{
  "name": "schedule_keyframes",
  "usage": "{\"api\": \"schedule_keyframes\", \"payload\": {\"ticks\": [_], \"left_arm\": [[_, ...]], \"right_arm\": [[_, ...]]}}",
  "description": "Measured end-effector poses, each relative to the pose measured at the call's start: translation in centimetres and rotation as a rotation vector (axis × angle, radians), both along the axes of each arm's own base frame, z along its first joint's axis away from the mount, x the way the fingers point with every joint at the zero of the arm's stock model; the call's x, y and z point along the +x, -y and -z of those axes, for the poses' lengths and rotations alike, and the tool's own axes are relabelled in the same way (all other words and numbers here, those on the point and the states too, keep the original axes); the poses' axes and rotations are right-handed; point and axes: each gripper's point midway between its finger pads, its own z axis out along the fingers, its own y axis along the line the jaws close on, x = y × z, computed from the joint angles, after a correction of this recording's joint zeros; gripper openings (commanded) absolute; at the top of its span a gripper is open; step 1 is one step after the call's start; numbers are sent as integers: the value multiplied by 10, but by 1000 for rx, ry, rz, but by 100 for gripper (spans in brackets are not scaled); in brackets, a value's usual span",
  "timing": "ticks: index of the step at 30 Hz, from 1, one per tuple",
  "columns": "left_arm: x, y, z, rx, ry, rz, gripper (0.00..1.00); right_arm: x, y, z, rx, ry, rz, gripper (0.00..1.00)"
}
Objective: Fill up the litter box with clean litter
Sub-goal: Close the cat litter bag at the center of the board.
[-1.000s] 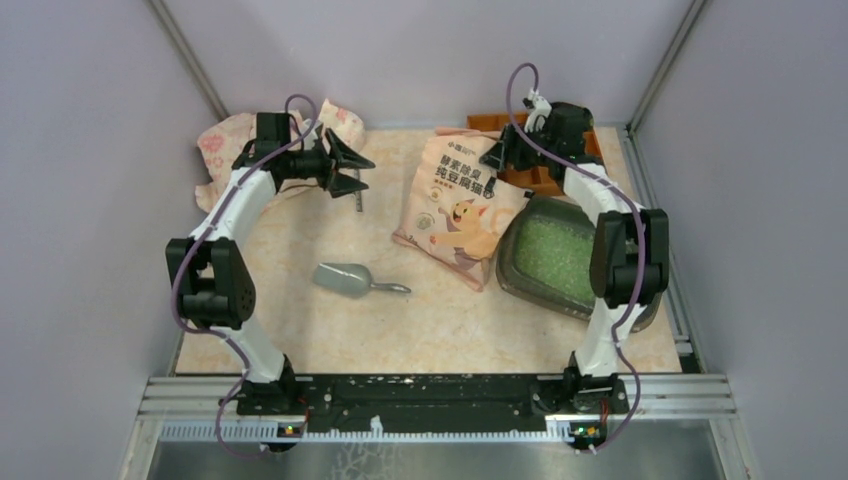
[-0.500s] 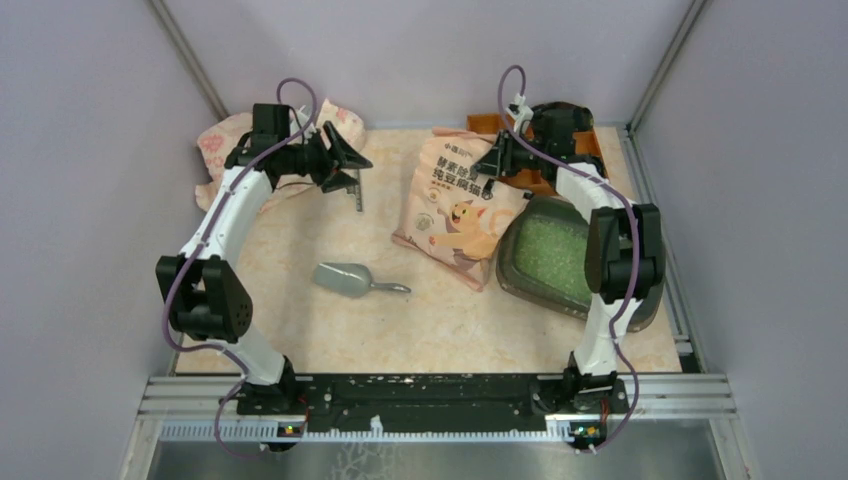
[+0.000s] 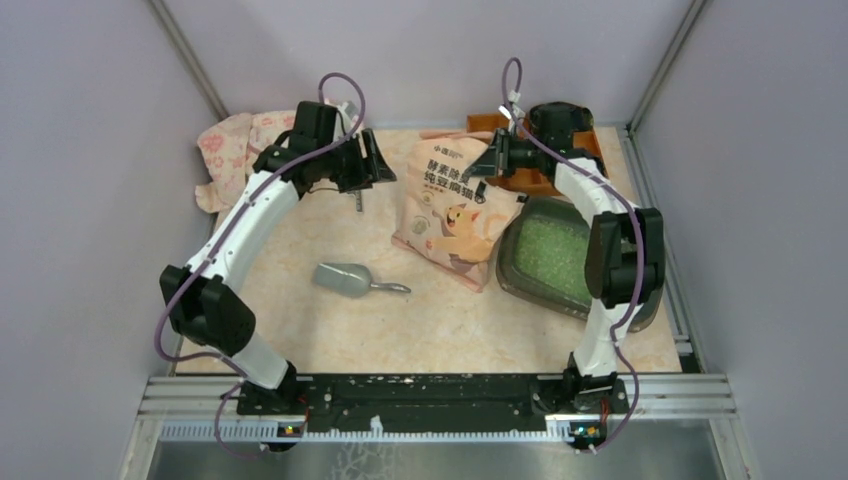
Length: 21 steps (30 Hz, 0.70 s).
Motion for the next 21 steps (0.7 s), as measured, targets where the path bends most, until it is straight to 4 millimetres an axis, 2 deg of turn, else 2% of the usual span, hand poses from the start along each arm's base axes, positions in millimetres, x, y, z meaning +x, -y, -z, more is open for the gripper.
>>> {"api": "schedule_keyframes", "payload": {"ticks": [6, 10, 15, 21], "left_arm": [[-3, -8, -17, 74, 101, -36, 70], [-5, -2, -24, 95, 140, -32, 70], [-11, 10, -22, 127, 163, -3, 71], [-18, 15, -20, 153, 174, 19, 71]], "right_arm": [[-19, -16, -9, 69, -126, -49, 0], [-34, -30, -12, 107, -199, -93, 0], [-58, -46, -1, 126, -330, -137, 0], [-70, -49, 6, 110, -404, -147, 0]]}}
